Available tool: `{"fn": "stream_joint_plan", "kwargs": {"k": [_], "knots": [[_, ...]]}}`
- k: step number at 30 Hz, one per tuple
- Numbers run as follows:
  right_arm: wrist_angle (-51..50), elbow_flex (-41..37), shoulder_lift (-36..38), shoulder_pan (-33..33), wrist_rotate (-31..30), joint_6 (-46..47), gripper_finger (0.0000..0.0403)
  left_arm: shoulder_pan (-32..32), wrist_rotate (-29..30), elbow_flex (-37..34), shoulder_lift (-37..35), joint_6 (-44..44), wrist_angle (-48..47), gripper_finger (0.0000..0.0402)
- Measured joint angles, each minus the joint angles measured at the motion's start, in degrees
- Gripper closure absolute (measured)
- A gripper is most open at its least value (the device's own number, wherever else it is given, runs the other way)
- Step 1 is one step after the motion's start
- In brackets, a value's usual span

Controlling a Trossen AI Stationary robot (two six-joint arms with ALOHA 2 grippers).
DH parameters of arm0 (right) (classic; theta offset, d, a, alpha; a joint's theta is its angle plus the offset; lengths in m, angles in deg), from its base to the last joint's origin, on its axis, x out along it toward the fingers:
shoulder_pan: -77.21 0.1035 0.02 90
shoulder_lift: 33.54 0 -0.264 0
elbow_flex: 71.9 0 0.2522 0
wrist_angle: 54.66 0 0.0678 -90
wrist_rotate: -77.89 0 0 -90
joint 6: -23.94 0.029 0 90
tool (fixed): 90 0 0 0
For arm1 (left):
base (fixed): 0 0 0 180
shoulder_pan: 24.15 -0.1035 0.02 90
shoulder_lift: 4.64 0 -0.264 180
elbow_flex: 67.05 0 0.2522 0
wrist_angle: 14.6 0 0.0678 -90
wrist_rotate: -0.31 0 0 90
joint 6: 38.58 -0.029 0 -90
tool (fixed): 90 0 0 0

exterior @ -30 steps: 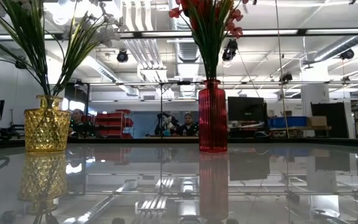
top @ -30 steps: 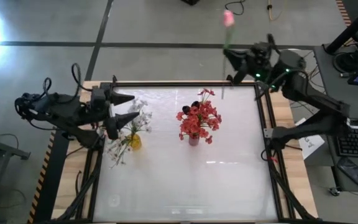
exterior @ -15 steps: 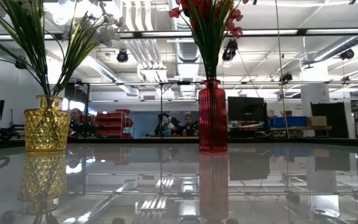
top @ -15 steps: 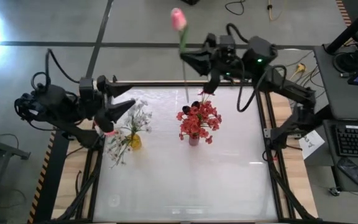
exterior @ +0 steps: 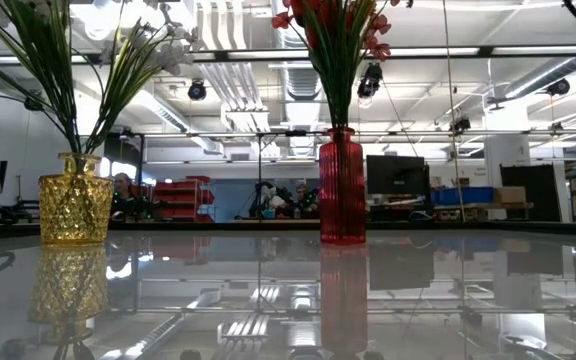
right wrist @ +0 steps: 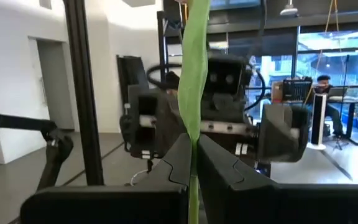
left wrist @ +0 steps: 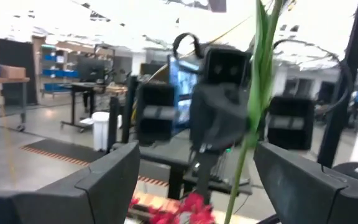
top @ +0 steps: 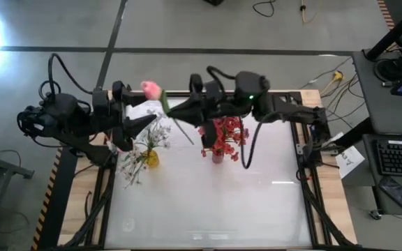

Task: Sort flowers into vase by color
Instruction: Put the pink flower into the yellow vase

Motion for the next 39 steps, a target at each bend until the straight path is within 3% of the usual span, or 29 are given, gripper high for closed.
{"fn": "stream_joint_plan", "kwargs": {"k": [6,11,22,29,32,39], "knots": [[-0.3,0.5,-1.8,0.7,-4.1,-0.8,0.039,-0.8,-7.6,0.0,0.7,-0.2,3.9,0.01],[0.0,0.4,-2.0,0.7,-4.6,-1.4,0.039,-1.6,-8.2,0.0,0.7,-0.4,4.2,0.0122],[-1.3,0.3,-3.5,1.2,-6.3,-2.6,0.039,-4.8,-8.3,0.0,2.7,2.8,3.3,0.0237],[-1.7,0.3,-3.4,1.7,-8.9,-3.7,0.0386,-4.8,-12.5,0.0,2.0,-0.7,2.7,0.0337],[-3.3,0.3,-3.3,1.7,-9.1,-3.7,0.0359,-4.8,-12.6,0.0,2.0,-4.0,1.0,0.0389],[-4.7,0.6,-3.1,1.9,-9.2,-0.7,0.0225,-4.8,-12.6,0.0,0.4,-4.3,-4.2,0.0399]]}}
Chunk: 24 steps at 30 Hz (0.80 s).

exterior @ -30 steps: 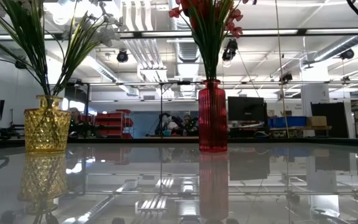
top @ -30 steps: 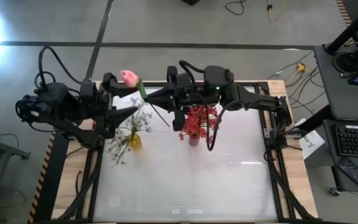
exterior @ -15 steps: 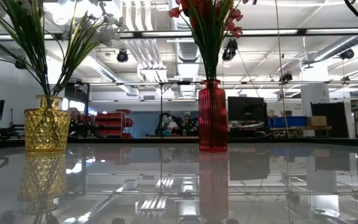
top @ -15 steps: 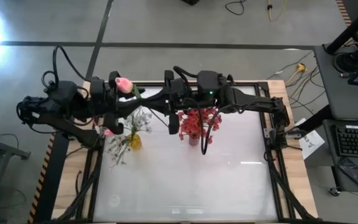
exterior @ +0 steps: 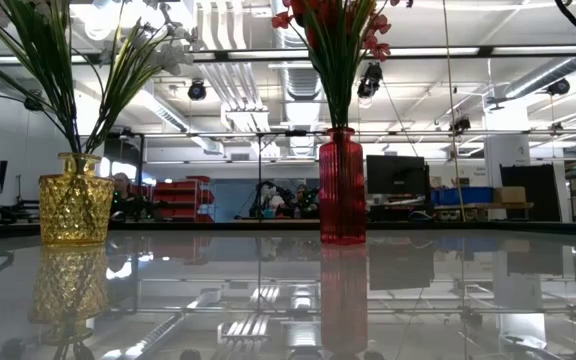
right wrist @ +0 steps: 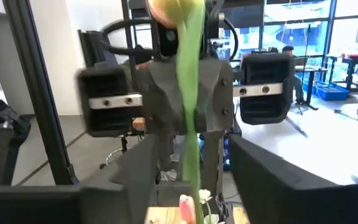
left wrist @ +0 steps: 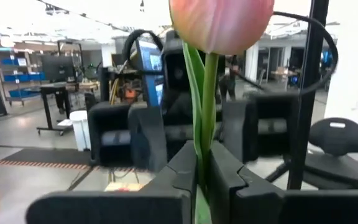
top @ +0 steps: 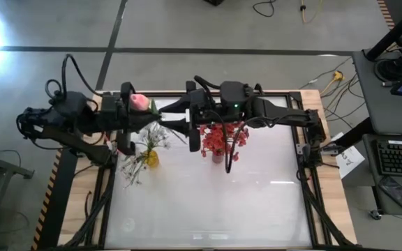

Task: Sort flowers into vase by color
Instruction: Put the pink flower into the yellow vase

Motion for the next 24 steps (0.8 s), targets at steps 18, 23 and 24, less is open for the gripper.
{"fn": "stream_joint_plan", "kwargs": {"k": [18,23,24], "knots": [[-2.2,1.2,5.8,1.0,-4.9,0.4,0.0139,0.0,-7.2,0.0,-16.2,5.8,-30.1,0.0401],[-2.6,0.9,5.8,1.3,-7.5,0.7,0.0149,0.0,-2.7,-1.3,-16.9,5.3,-34.9,0.0401],[-2.6,0.9,5.8,1.3,-7.5,0.9,0.0151,0.0,-2.6,-1.9,-16.8,5.2,-34.3,0.0401]]}}
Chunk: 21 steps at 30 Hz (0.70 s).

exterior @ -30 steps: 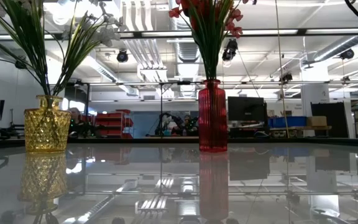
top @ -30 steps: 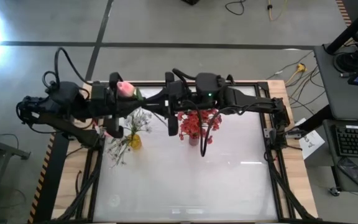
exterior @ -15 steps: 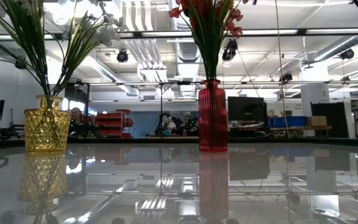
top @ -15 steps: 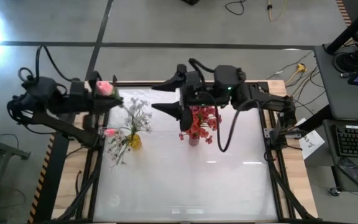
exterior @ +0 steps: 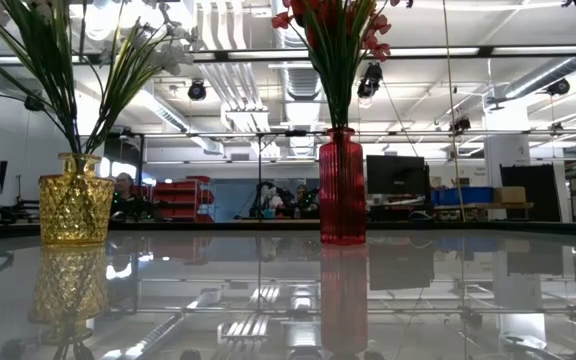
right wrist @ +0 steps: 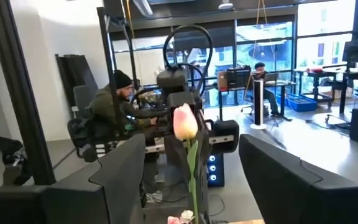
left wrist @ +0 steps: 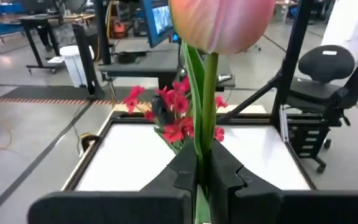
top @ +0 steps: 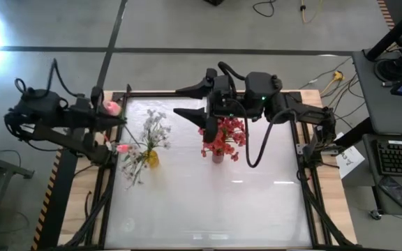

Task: Sort flowers into vase by color
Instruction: Put the pink flower into the yellow vase

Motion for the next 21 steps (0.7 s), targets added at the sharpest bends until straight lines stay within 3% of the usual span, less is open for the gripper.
{"fn": "stream_joint_plan", "kwargs": {"k": [7,15,21], "knots": [[-0.4,-0.2,-0.2,0.0,-1.5,1.7,0.0156,0.0,2.7,-8.2,-0.6,1.1,2.6,0.0402],[-0.9,-0.3,-0.2,0.4,-1.6,3.2,0.0159,0.0,3.8,-19.9,-4.9,2.6,12.2,0.0402],[-1.4,-0.4,-0.2,0.7,-1.6,4.0,0.016,0.0,6.7,-25.6,-8.6,6.4,12.7,0.0401]]}}
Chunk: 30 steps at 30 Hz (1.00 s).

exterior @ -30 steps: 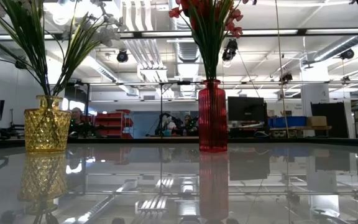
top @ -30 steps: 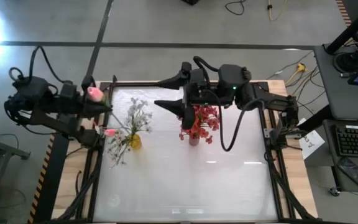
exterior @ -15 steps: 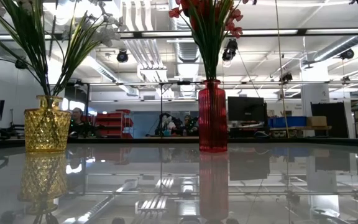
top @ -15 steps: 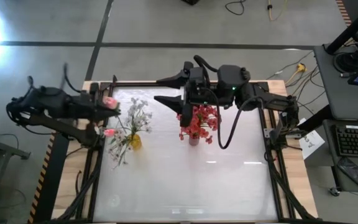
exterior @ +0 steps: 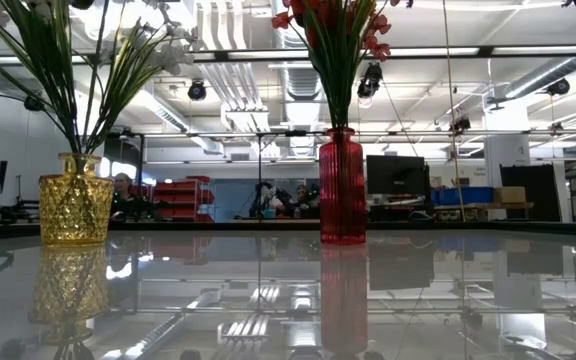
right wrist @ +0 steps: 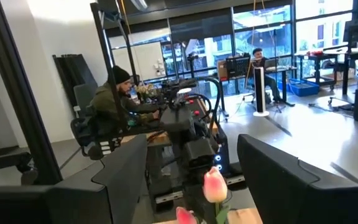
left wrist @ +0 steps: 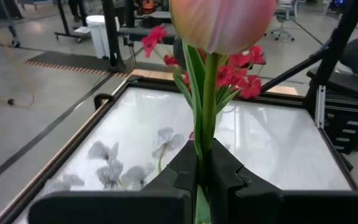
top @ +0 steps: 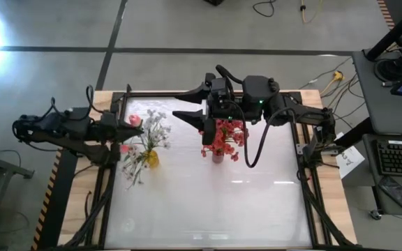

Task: Sort flowers into vase by color
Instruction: Put the pink flower into the yellow vase

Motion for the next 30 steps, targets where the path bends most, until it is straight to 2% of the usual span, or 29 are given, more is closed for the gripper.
{"fn": "stream_joint_plan", "kwargs": {"k": [13,19,23,30], "knots": [[-0.8,0.0,0.0,0.6,0.0,0.2,0.0159,0.0,2.6,-8.5,-2.4,1.3,2.6,0.0401],[-4.7,0.0,0.0,0.6,0.0,1.6,0.0158,0.0,7.4,-10.2,-2.3,5.3,2.3,0.0396],[-7.0,0.0,-0.1,0.7,0.1,1.6,0.0158,0.0,7.5,-9.3,-1.8,8.4,0.2,0.0364],[-8.7,0.0,-0.1,0.8,0.2,1.6,0.0158,-0.1,7.5,-2.6,0.9,14.6,-11.5,0.0268]]}}
